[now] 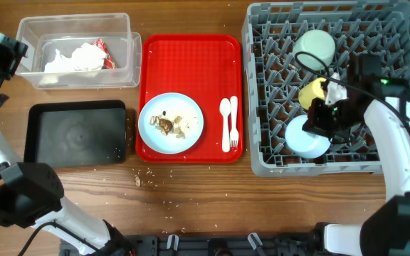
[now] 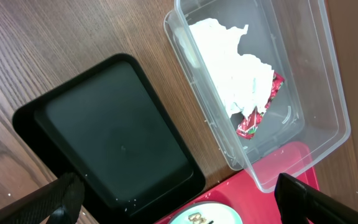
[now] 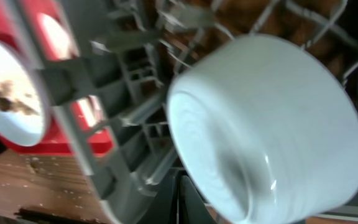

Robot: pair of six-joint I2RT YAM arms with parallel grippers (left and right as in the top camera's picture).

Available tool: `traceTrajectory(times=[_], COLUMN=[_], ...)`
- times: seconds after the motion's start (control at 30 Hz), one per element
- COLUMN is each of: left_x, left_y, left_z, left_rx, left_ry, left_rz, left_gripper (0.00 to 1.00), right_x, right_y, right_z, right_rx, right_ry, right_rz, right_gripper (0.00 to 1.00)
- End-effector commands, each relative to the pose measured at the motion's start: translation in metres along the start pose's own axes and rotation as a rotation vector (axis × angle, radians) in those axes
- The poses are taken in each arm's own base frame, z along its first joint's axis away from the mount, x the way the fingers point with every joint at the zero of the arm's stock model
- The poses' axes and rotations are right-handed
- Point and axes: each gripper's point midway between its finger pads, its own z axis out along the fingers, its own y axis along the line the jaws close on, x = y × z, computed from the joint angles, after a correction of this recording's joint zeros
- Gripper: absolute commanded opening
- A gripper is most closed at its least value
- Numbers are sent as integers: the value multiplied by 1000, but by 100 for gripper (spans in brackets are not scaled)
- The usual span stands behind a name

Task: Sort waste into correct bins and load items into the dishwasher rack
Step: 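Reach the right gripper to the white plastic spoon on the tray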

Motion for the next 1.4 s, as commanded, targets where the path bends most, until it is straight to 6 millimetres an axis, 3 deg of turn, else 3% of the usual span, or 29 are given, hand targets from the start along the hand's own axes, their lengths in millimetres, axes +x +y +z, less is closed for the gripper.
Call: traceTrajectory(times=[0.0, 0.07, 0.17, 0.27, 0.3, 0.33, 0.4, 0.43, 0.53, 0.67, 0.8, 0.9, 0.97, 1.1, 1.23, 1.37], left_x=[-2, -2, -2, -2, -2, -2, -2, -2, -2, -2, -2, -2, -2, -1, -2, -2], left_y=[1, 1, 1, 1, 1, 1, 1, 1, 1, 1, 1, 1, 1, 1, 1, 1], left_z=[-2, -2, -2, -2, -2, -2, -2, -2, -2, -2, -2, -2, -2, -2, -2, -2], left_rx=[-4, -4, -4, -4, -4, -4, -4, -4, -4, -4, -4, -4, -4, -4, -4, -4], left_ry=[-11, -11, -11, -11, -11, -11, -11, -11, -11, -11, -11, -11, -11, -11, -11, -11], left_rz=[-1, -1, -1, -1, -1, -1, -1, -1, -1, -1, -1, -1, -1, -1, -1, -1], left_gripper=[100, 100, 100, 100, 100, 100, 100, 100, 100, 100, 100, 100, 100, 100, 100, 100], right_x=[-1, -1, -2, -8, -9, -6, 2, 3, 5, 8, 14, 13, 8, -3, -19, -29], right_y=[-33, -61, -73, -27, 0, 55, 96, 102, 127, 201, 243, 259, 259, 247, 237, 197], right_z=[6, -2, -20, -27, -30, -48, -74, -82, -97, -105, -111, -116, -106, -28, 27, 81], right_rx=[177, 348, 448, 205, 65, -231, -449, -470, -517, -530, -456, -446, -406, -178, 18, 215], right_ry=[7, -31, -67, -49, -52, -83, -150, -181, -249, -340, -440, -415, -350, -203, -198, -116], right_rz=[103, 239, 322, 191, 90, -129, -297, -322, -370, -528, -603, -621, -605, -593, -533, -381], right_gripper=[4, 4, 4, 4, 4, 4, 4, 6, 34, 57, 63, 63, 63, 58, 53, 48])
